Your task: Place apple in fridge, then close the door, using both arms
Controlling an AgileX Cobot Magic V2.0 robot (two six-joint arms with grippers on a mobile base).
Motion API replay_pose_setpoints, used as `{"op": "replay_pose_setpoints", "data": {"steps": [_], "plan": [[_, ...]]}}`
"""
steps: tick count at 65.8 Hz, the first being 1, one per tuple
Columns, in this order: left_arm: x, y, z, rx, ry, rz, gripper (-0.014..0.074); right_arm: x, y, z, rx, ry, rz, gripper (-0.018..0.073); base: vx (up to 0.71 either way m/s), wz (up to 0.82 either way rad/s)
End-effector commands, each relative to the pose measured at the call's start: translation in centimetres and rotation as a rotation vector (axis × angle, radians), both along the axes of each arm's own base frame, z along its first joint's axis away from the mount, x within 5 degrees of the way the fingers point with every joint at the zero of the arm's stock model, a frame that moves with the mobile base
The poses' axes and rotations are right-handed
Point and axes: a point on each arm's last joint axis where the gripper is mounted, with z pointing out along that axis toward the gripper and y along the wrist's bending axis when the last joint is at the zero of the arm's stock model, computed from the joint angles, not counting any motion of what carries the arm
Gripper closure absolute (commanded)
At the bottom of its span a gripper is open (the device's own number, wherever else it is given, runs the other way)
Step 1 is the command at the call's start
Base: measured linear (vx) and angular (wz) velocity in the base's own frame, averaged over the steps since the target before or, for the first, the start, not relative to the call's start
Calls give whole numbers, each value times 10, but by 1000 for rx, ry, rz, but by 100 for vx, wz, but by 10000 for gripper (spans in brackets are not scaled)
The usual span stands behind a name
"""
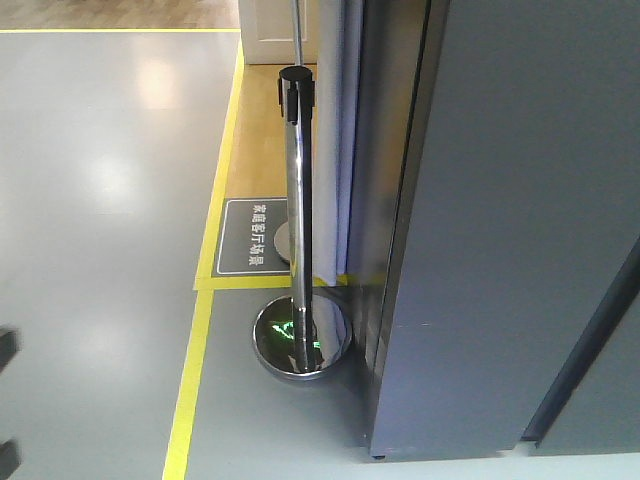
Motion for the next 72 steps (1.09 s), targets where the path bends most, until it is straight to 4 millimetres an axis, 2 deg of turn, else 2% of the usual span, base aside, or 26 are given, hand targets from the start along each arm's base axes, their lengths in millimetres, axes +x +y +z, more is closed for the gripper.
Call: {"op": "replay_pose_setpoints", "data": {"steps": [1,21,32,50,72], "plan": [[-10,11,0,-57,-144,93,602,3,1,12,14,-75,7,561,0,0],[-40,29,-41,-87,-283,282,602,3,1,12,14,-75,7,561,0,0],[-42,31,-62,-164,-305,321,602,3,1,12,12,-75,6,561,0,0],[-42,30,-61,-158,-307,306,602,3,1,12,8,-76,5,561,0,0],[-43,30,-48,-155,-448,303,602,3,0,12,6,-77,5,561,0,0]]}}
